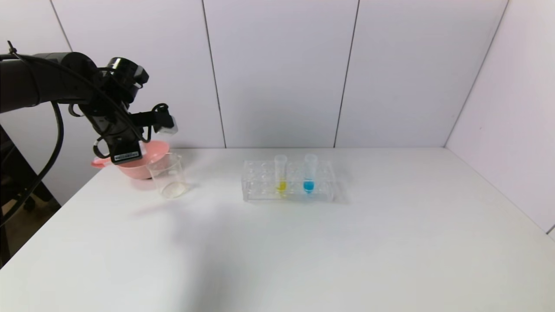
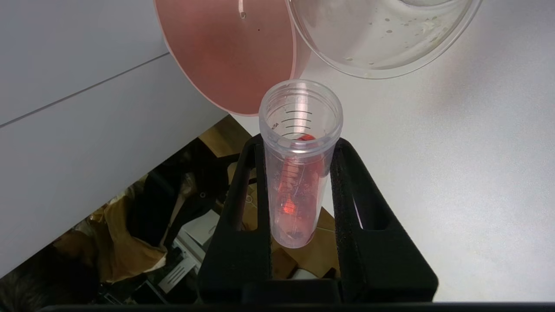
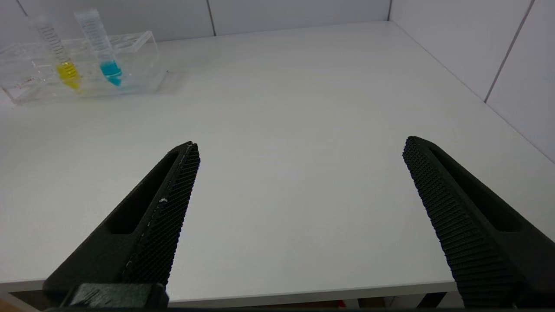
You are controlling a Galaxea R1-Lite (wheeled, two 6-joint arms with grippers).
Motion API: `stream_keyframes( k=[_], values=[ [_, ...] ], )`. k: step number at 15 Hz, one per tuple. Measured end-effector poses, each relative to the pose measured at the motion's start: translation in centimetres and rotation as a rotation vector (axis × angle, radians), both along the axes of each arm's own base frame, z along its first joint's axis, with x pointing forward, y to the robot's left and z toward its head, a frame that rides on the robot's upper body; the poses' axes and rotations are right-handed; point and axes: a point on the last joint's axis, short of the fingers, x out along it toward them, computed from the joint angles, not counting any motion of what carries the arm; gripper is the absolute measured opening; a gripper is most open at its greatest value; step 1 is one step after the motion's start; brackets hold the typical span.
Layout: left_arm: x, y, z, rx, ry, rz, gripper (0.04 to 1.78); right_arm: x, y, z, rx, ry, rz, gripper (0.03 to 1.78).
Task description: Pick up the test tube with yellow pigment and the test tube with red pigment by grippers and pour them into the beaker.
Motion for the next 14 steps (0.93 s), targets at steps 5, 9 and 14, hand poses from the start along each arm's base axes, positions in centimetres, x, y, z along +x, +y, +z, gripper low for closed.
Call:
stream_keyframes(
  k=[5,9,14],
  values=[
    [0.3,-0.7,-0.2,0.060,-0.004,0.010,0.43,0.0,0.0,0.0,0.000,0.000,0.000,1.71],
    [0.5,-1.7,-0.6,0.130,0.001,0.032,0.43,0.0,0.0,0.0,0.000,0.000,0.000,1.71],
    [0.8,-2.9,-1.4,0.184,0.016,0.037,0.43,0.0,0.0,0.0,0.000,0.000,0.000,1.71]
  ],
)
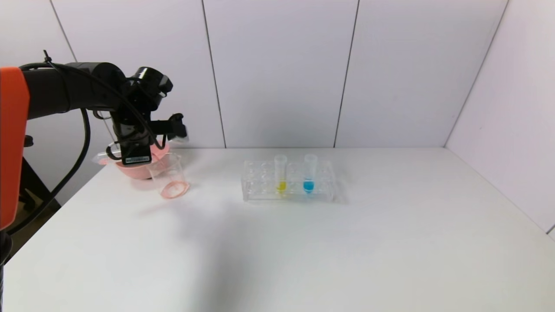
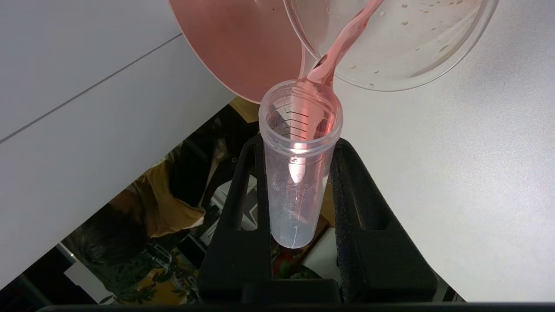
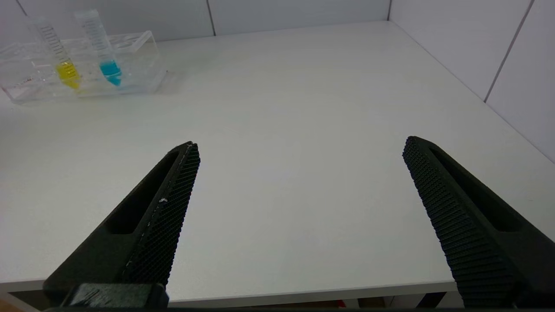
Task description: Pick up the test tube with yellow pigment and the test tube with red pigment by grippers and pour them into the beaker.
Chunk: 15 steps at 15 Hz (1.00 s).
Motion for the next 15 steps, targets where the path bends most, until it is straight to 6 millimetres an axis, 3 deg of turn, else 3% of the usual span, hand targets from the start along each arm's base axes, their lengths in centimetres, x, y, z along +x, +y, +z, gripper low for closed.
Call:
stream_keyframes(
  k=[8,15],
  values=[
    [-0.4,-1.2,-0.4,0.162,0.037,0.045,0.43,0.0,0.0,0.0,0.000,0.000,0.000,1.71],
    [-1.1,-2.5,0.3,0.168,0.016,0.024,0.43,0.0,0.0,0.0,0.000,0.000,0.000,1.71]
  ],
)
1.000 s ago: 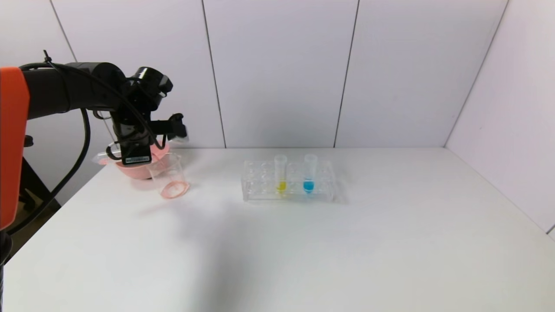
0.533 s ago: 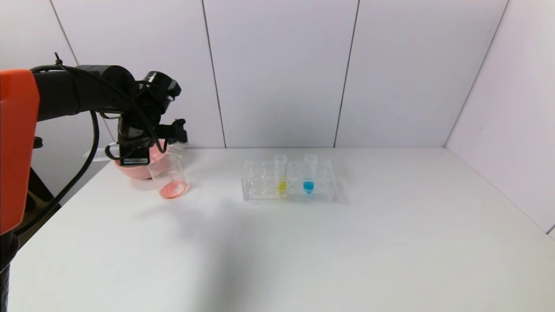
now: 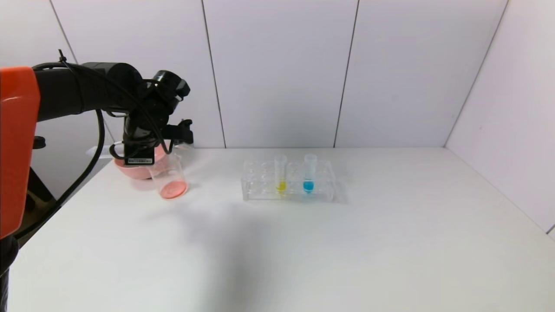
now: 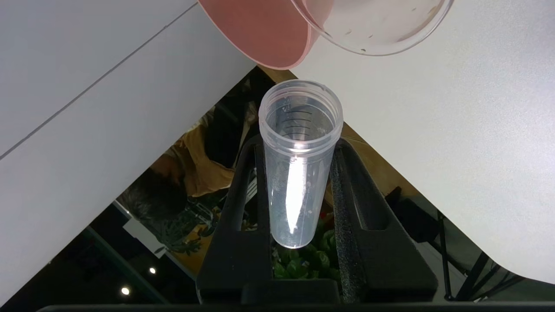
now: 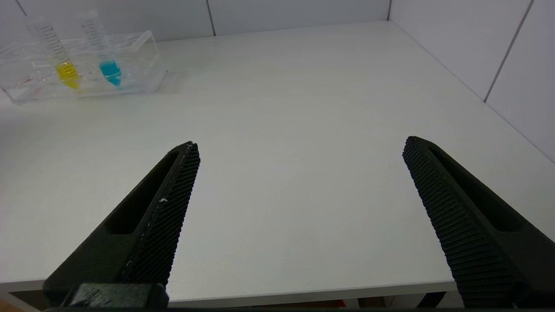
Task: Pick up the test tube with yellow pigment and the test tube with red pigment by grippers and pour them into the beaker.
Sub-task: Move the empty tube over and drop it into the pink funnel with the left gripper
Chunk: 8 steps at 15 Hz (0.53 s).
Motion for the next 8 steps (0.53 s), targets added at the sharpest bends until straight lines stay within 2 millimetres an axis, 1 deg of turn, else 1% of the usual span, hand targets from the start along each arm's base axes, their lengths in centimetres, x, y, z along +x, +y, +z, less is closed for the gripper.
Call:
stream_keyframes(
  k=[3,5,6,8],
  values=[
    [-0.4,0.9,1.7,-0.060,-0.094,0.021,0.43,0.0,0.0,0.0,0.000,0.000,0.000,1.71],
    [-0.8,2.0,3.0,-0.158,-0.176,0.036,0.43,0.0,0.0,0.0,0.000,0.000,0.000,1.71],
    [-1.1,2.7,3.7,-0.238,-0.224,0.043,0.43,0.0,0.0,0.0,0.000,0.000,0.000,1.71],
    [-1.2,3.6,4.7,-0.455,-0.336,0.068,0.43,0.0,0.0,0.0,0.000,0.000,0.000,1.71]
  ],
)
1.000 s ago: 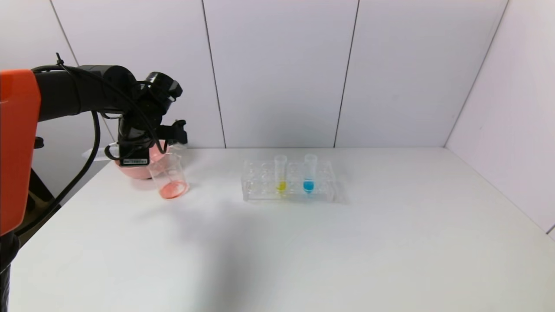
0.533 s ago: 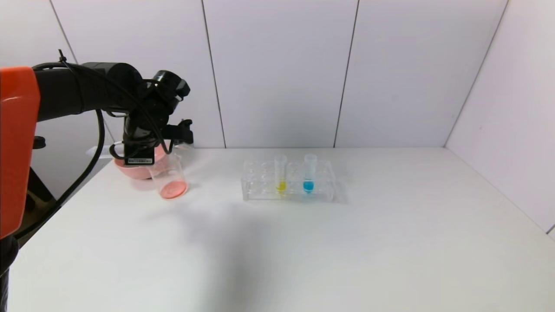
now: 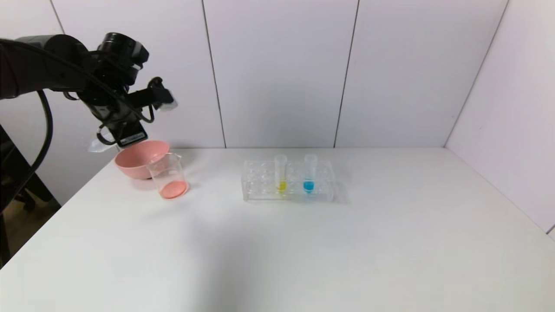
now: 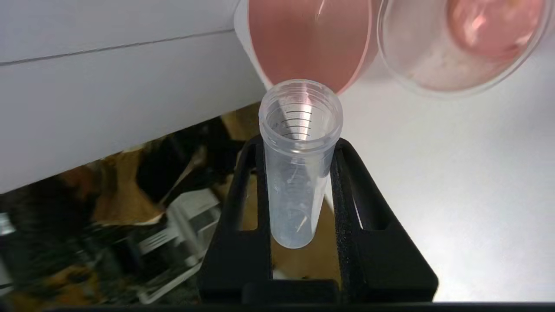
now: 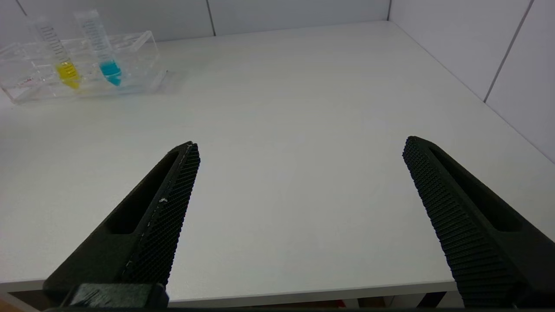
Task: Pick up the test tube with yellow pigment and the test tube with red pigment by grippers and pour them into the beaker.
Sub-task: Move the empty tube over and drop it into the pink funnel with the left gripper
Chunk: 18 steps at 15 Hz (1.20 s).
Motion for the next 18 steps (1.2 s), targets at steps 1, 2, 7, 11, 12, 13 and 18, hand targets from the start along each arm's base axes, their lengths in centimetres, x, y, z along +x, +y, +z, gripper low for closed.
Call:
stream_keyframes(
  k=[1,2,7,11,12,13,18],
  values=[
    [0.1,0.4,0.3,-0.131,-0.063,0.026,0.43,0.0,0.0,0.0,0.000,0.000,0.000,1.71],
    [0.2,0.6,0.3,-0.248,-0.119,0.068,0.43,0.0,0.0,0.0,0.000,0.000,0.000,1.71],
    [0.4,2.1,-3.0,-0.615,-0.363,0.296,0.43,0.0,0.0,0.0,0.000,0.000,0.000,1.71],
    [0.2,3.2,-5.6,-0.738,-0.664,0.333,0.43,0.0,0.0,0.0,0.000,0.000,0.000,1.71],
    [0.2,3.6,-5.9,-0.755,-0.746,0.331,0.43,0.0,0.0,0.0,0.000,0.000,0.000,1.71],
    [0.5,3.9,-6.3,-0.768,-0.828,0.322,0.43,0.0,0.0,0.0,0.000,0.000,0.000,1.71],
    [3.2,6.3,-8.8,-0.793,-0.962,0.346,0.43,0.0,0.0,0.0,0.000,0.000,0.000,1.71]
  ],
)
